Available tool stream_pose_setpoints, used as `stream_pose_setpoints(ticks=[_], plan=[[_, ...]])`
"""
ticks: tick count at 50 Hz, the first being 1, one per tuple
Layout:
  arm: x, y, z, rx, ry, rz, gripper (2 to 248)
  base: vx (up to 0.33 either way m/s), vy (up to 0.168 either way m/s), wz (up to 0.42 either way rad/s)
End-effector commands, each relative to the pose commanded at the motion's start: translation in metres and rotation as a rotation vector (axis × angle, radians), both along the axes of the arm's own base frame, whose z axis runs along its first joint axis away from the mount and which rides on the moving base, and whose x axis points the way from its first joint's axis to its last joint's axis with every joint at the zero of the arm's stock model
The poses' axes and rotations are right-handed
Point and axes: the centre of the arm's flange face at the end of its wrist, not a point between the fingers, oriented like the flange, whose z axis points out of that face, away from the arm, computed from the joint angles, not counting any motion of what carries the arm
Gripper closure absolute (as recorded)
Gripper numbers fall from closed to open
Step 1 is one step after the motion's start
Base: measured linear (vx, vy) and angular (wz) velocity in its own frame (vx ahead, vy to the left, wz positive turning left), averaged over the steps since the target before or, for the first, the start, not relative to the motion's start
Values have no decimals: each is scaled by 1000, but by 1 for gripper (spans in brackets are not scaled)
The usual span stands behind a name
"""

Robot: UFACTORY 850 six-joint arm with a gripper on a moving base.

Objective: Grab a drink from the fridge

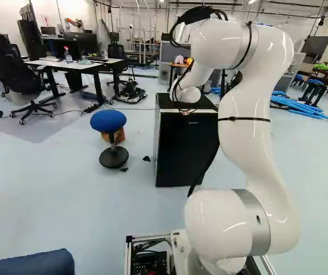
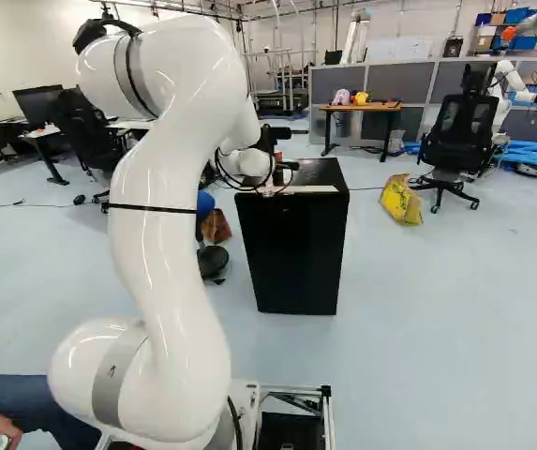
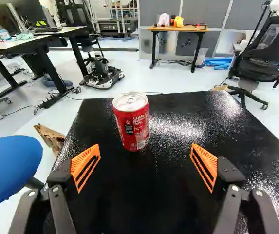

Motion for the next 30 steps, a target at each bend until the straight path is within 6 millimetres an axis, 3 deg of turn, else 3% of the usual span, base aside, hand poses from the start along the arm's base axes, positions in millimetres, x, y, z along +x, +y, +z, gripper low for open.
stream_pose_setpoints(ticks=[8,30], plan=[[10,0,-9,-2,-13,1,3,0,0,0],[32,-1,-9,-10,-87,3,3,0,0,0]])
